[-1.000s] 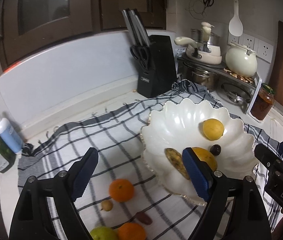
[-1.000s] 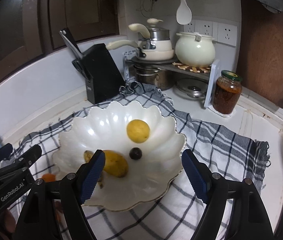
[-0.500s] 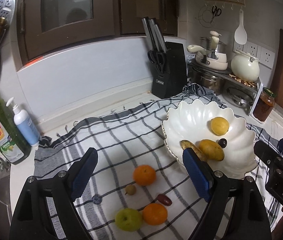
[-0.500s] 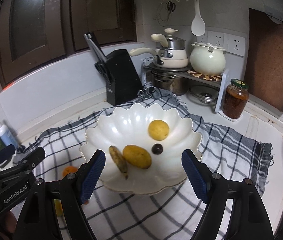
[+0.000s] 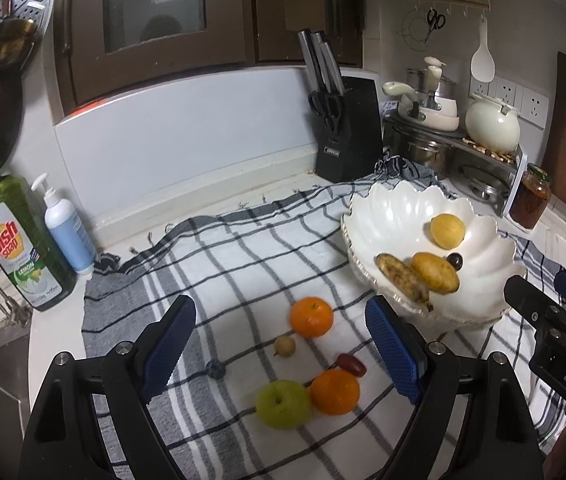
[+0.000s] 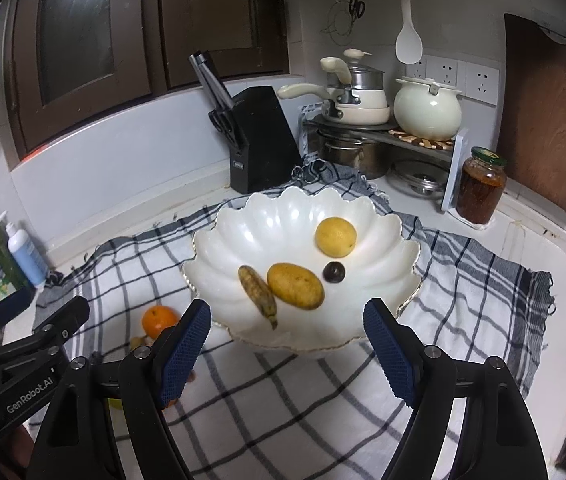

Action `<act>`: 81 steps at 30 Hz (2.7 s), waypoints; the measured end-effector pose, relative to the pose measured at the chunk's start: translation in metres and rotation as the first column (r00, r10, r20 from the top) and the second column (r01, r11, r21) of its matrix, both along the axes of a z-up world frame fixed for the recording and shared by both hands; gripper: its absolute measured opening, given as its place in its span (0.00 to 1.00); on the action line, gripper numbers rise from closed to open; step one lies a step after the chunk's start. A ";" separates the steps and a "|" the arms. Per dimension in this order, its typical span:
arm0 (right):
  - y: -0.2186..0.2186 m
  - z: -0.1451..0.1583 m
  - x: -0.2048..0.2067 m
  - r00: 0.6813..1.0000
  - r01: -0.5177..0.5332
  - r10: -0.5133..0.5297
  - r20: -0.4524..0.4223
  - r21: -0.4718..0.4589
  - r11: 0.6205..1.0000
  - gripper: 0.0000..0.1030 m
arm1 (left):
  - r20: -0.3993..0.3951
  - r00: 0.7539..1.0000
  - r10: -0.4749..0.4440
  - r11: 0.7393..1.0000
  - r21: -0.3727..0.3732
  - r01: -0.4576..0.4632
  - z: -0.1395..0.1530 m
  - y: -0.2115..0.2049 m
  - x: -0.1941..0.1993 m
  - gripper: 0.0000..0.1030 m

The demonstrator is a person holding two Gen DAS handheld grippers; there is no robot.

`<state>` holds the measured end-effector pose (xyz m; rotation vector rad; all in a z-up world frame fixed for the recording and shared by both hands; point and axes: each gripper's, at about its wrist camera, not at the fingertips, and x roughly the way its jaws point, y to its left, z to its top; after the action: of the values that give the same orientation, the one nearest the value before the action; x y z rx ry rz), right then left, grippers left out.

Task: Organize fruits
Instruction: 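Withdraw both open tools from the bowl, then lower the left tool onto the green apple and grasp it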

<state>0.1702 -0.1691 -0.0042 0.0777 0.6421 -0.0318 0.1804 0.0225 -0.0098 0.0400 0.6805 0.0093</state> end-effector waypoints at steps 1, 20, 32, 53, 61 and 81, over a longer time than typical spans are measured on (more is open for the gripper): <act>0.002 -0.002 -0.001 1.000 -0.004 0.004 -0.003 -0.001 1.000 0.77 | -0.005 1.000 0.001 1.000 0.001 -0.001 -0.003 0.002 -0.002 0.85; 0.031 -0.051 -0.023 0.997 0.033 -0.032 -0.070 0.017 0.999 0.77 | -0.096 0.989 -0.109 0.994 0.012 0.111 -0.055 0.027 -0.017 0.84; 0.046 -0.076 -0.038 0.977 0.186 -0.186 -0.100 -0.013 0.982 0.77 | -0.181 0.959 -0.219 0.976 -0.024 0.218 -0.086 0.036 -0.006 0.83; 0.050 -0.091 -0.040 0.951 0.275 -0.280 -0.133 -0.053 0.960 0.82 | -0.272 0.892 -0.360 0.932 -0.060 0.358 -0.119 0.024 0.012 0.67; 0.049 -0.091 -0.039 0.950 0.277 -0.281 -0.133 -0.048 0.960 0.82 | -0.288 0.883 -0.369 0.928 -0.069 0.366 -0.122 0.020 0.013 0.46; 0.063 -0.083 -0.033 0.988 0.122 -0.123 -0.096 -0.017 0.992 0.82 | -0.206 0.959 -0.196 0.981 -0.031 0.194 -0.090 0.053 -0.014 0.46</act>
<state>0.1373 -0.1056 -0.0868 0.1057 0.7340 -0.1586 0.1666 0.0760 -0.0993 0.0987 0.8837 -0.1909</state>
